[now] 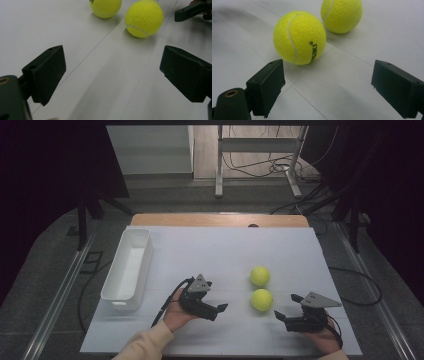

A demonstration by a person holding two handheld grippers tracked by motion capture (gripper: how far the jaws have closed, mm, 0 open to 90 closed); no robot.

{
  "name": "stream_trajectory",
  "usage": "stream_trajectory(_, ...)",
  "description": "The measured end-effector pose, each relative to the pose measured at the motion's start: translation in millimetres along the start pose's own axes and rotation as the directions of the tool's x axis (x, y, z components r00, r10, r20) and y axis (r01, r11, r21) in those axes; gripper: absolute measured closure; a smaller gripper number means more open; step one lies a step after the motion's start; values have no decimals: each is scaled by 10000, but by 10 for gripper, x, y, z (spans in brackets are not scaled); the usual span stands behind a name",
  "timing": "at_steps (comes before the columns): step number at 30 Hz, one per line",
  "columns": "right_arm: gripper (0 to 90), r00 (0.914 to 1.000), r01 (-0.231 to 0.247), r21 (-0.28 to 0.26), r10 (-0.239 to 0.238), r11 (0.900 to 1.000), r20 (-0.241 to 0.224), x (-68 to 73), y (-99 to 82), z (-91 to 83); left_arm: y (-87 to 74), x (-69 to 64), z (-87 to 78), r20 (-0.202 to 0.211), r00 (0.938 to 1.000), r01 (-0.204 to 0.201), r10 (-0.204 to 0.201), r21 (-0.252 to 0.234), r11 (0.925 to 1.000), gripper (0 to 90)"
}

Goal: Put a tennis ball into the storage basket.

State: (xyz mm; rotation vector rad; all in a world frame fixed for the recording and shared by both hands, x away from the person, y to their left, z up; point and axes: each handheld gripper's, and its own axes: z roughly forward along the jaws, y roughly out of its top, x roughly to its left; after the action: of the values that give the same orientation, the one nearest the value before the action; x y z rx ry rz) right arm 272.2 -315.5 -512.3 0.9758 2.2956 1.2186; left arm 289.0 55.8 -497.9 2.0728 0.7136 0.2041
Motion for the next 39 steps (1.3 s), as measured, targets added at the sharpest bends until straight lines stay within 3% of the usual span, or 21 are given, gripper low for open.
stream_trajectory(39,123,10000,88,19,-88,10000,-15,7,-3,2,205,-147,380,831,9962,-288,257,358,9989,77)
